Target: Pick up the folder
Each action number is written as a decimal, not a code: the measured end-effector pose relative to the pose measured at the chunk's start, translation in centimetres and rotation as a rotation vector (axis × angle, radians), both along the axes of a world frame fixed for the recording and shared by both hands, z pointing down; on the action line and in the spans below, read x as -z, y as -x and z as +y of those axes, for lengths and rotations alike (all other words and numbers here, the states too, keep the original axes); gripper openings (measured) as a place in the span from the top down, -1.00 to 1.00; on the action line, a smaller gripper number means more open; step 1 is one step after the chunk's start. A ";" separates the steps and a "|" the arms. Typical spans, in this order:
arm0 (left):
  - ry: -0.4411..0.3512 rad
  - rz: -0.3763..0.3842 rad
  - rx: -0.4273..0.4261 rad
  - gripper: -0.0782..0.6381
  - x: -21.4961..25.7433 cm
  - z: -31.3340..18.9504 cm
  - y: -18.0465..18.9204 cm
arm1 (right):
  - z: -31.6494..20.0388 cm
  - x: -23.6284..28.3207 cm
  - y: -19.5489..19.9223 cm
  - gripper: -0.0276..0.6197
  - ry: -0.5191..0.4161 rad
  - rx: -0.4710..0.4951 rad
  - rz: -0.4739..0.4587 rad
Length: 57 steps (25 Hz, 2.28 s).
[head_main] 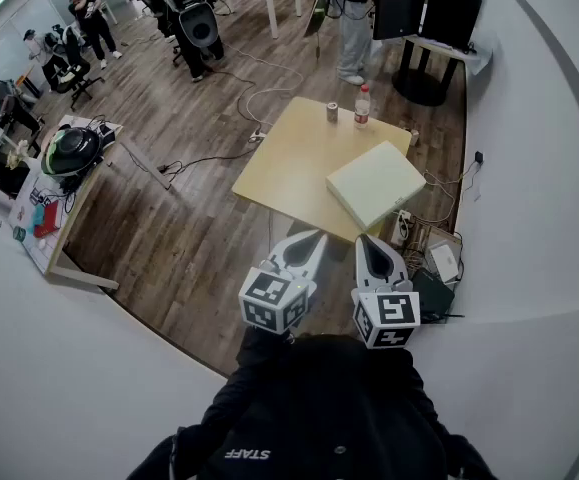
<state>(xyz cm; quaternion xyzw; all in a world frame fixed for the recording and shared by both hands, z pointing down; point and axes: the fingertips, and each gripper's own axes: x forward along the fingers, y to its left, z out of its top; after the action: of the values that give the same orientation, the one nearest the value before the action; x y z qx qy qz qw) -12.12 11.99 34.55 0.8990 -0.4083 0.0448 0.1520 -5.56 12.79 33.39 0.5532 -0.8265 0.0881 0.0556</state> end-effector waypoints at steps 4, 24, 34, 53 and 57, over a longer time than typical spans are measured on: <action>0.002 -0.006 0.008 0.69 0.0 -0.7 0.5 | -0.6 0.1 0.6 0.85 -0.006 0.009 0.014; 0.045 0.038 0.049 0.69 -2.9 -1.0 4.8 | -0.9 -2.7 2.4 0.85 0.048 -0.048 -0.004; 0.083 0.060 0.052 0.69 -4.4 -0.7 7.0 | -0.8 -3.7 4.0 0.85 0.062 -0.051 0.030; 0.109 0.016 0.096 0.69 -7.1 -14.8 -0.3 | -14.8 -5.9 -3.5 0.85 0.088 -0.046 -0.056; 0.116 0.007 0.089 0.69 -7.6 -19.4 -4.3 | -18.9 -6.4 -7.0 0.85 0.102 -0.042 -0.069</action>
<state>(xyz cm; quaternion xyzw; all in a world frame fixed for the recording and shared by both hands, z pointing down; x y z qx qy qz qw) -7.83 -7.44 42.13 0.8698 -0.4441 0.0586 0.2070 1.39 -6.08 39.76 0.5633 -0.8107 0.1501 0.0535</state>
